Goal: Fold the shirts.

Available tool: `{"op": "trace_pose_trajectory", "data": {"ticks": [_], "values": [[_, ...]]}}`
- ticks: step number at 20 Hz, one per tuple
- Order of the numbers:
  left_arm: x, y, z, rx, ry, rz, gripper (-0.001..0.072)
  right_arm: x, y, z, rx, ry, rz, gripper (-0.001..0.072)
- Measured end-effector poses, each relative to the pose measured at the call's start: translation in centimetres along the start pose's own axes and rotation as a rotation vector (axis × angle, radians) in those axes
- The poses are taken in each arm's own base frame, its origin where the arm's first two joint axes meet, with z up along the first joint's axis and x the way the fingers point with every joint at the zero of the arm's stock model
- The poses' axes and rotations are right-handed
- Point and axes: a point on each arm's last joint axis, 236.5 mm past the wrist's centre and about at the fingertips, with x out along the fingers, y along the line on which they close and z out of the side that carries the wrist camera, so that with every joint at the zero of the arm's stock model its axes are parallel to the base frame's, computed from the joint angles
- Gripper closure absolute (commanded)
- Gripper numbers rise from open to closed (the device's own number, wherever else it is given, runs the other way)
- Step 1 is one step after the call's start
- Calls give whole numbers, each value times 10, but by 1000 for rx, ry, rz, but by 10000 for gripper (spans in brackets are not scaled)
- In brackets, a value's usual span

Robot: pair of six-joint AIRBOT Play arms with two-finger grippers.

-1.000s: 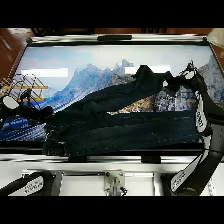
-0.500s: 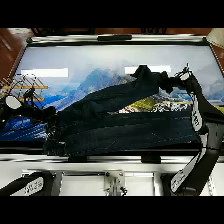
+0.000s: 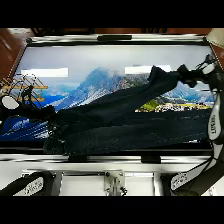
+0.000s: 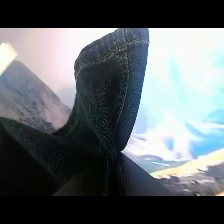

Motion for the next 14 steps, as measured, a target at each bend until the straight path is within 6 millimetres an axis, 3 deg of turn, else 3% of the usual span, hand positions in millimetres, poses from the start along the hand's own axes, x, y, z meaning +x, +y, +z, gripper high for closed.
{"op": "trace_pose_trajectory", "data": {"ticks": [3, 4, 6, 7, 9, 11, 14], "values": [[-1, 0, 3, 3, -16, -1, 655, -46, -44, -2, -37, 52, -150, 618], [-1, 0, 4, 3, -18, -1, 655, -56, -58, -10, -40, 89, -204, 575], [-1, 0, 5, 3, -24, -1, 655, -67, -83, -32, -38, 179, -295, 279], [-1, 0, 6, 4, -25, 0, 655, -71, -92, -43, -36, 221, -327, 243], [-1, 0, 6, 4, -27, -1, 656, -74, -102, -63, -28, 296, -366, 242], [-1, 0, 7, 9, -30, 0, 657, -81, -104, -65, -49, 310, -385, 242], [-2, 0, 9, 23, -36, 3, 657, -91, -96, -31, -138, 208, -373, 242]]}}
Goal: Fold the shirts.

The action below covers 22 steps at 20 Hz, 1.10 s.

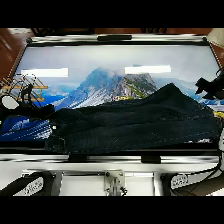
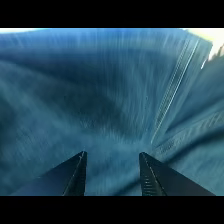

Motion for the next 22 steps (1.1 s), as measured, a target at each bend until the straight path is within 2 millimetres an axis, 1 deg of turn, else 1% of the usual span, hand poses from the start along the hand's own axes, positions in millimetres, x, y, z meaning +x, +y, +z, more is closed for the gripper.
{"op": "trace_pose_trajectory", "data": {"ticks": [2, 3, 4, 6, 7, 9, 10, 13, 15, 17, 19, 21, 22], "values": [[-5, 1, 7, 20, -19, 14, 657, -13, 12, 31, -31, -122, 45, 241], [-10, 3, 14, 36, -36, 31, 655, -19, 22, 46, -43, -187, 82, 201], [-15, 6, 22, 55, -59, 52, 654, -21, 32, 58, -55, -232, 115, 73], [-26, 13, 37, 81, -103, 91, 653, -18, 51, 70, -89, -278, 160, 73], [-30, 17, 43, 89, -121, 111, 653, -12, 59, 71, -112, -282, 170, 73], [-32, 26, 49, 94, -125, 138, 654, 4, 73, 69, -148, -269, 185, 73], [-29, 29, 48, 92, -112, 147, 655, 12, 80, 68, -166, -263, 191, 42], [-13, 40, 35, 83, -16, 171, 656, 39, 105, 55, -266, -220, 209, 42], [-2, 46, 25, 75, 49, 181, 656, 58, 124, 40, -339, -175, 226, 41], [5, 49, 17, 70, 95, 186, 656, 75, 142, 27, -398, -142, 240, 42], [8, 51, 13, 66, 121, 189, 656, 88, 155, 17, -435, -119, 248, 42], [10, 52, 11, 64, 133, 191, 656, 98, 161, 11, -442, -105, 247, 52], [11, 52, 10, 63, 139, 191, 656, 103, 161, 8, -430, -93, 241, 227]]}}
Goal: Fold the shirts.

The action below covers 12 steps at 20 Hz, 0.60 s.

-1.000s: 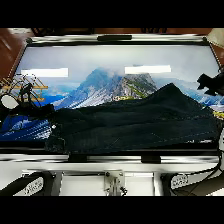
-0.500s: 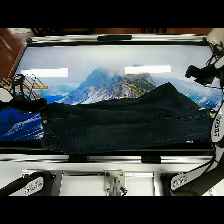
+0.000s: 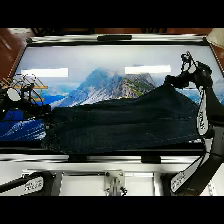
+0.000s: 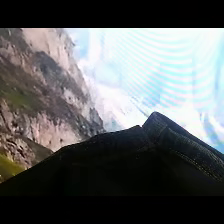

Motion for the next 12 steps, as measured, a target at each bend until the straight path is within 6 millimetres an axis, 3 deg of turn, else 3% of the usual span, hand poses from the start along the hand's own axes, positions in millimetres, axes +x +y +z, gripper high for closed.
{"op": "trace_pose_trajectory", "data": {"ticks": [1, 2, 4, 6, 12], "values": [[0, 0, -1, 0, 3, 0, 656, 4, 0, -2, 17, 7, -4, 486], [1, 0, -1, 0, 5, 0, 656, 7, 0, -3, 33, 9, -7, 615], [1, 0, -2, 0, 11, -1, 656, 9, -1, 1, 50, -6, -17, 620], [0, -1, -2, -1, 8, -4, 656, -2, -3, 19, 47, -65, -33, 620], [-2, -11, 9, -5, -43, -28, 657, -83, -6, 97, -40, -357, -112, 619]]}}
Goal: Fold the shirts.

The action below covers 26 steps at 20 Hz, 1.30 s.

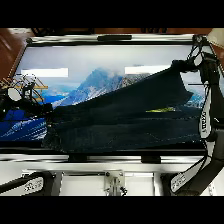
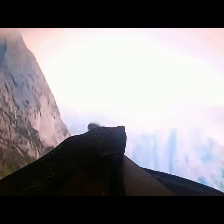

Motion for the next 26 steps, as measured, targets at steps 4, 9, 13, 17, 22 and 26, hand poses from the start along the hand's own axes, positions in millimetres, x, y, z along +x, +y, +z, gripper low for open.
{"op": "trace_pose_trajectory", "data": {"ticks": [4, 9, 13, 17, 22, 26], "values": [[1, -10, 9, 7, -43, -5, 656, 4, 0, -2, 26, 9, -7, 109], [2, -16, 12, 12, -59, -9, 656, 15, -7, -40, 77, 149, 13, 106], [2, -17, 13, 11, -60, -11, 656, 15, -72, -59, 275, 200, -46, 89], [2, -17, 12, 9, -60, -12, 656, 27, -127, -94, 547, 263, -38, 89], [2, -18, 12, 0, -59, -13, 656, 46, -145, -119, 664, 297, -5, 89], [2, -18, 12, -1, -58, -14, 656, 60, -149, -112, 695, 241, 3, 92]]}}
